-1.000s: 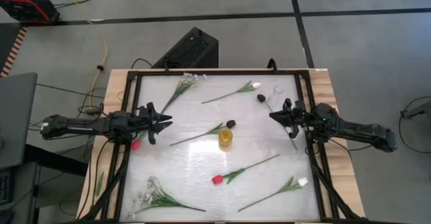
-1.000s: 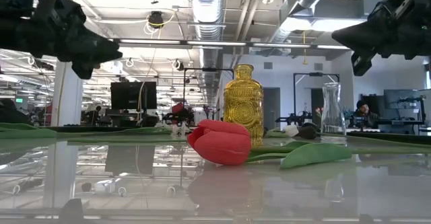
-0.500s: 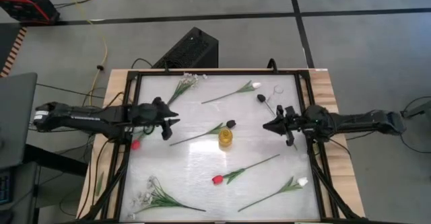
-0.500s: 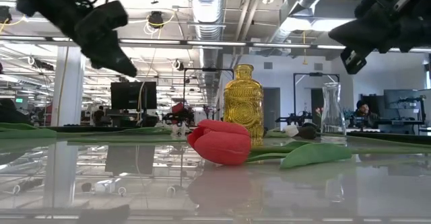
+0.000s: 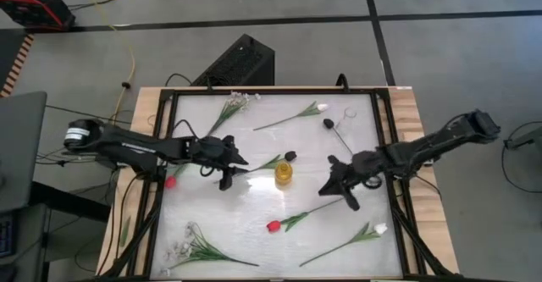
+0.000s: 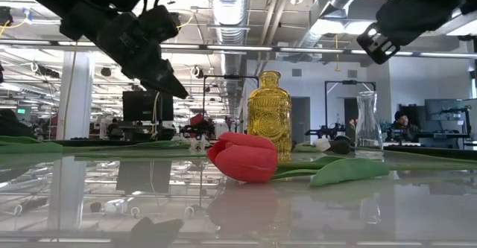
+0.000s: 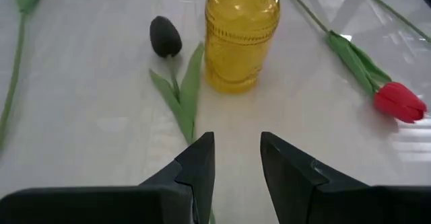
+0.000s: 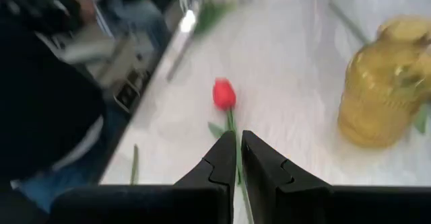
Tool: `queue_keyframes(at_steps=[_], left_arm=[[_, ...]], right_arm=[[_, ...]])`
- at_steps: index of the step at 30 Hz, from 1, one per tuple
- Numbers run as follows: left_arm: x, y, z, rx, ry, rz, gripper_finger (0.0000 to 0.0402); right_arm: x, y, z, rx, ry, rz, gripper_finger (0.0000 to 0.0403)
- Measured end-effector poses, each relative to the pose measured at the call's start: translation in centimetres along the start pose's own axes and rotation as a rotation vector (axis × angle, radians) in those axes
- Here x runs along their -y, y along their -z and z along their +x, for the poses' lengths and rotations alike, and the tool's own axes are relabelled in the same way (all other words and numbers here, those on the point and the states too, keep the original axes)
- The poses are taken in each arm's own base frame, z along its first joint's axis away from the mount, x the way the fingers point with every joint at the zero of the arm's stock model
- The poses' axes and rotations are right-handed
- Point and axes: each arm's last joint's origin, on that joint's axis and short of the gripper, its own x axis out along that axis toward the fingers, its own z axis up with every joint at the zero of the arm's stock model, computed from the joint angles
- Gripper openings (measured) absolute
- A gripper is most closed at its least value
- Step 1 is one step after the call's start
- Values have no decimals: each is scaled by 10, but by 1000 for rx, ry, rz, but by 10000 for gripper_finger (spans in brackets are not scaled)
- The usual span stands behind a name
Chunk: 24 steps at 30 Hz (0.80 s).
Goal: Sort flowers into vase by color
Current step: Put the bottom black tulip into the yellow vase
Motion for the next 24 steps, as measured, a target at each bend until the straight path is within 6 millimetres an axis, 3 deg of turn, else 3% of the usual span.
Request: queue_keyframes(at_steps=[6,13,24], left_arm=[[-3,11,30,-51,-39,10,109],[-6,18,57,-141,-76,35,109],[-9,45,80,-271,-115,11,108]], right_arm=[[-15,-12,23,-142,42,-21,54],[-11,-2,41,-268,91,-16,54],[-10,-1,44,-283,97,-15,54]])
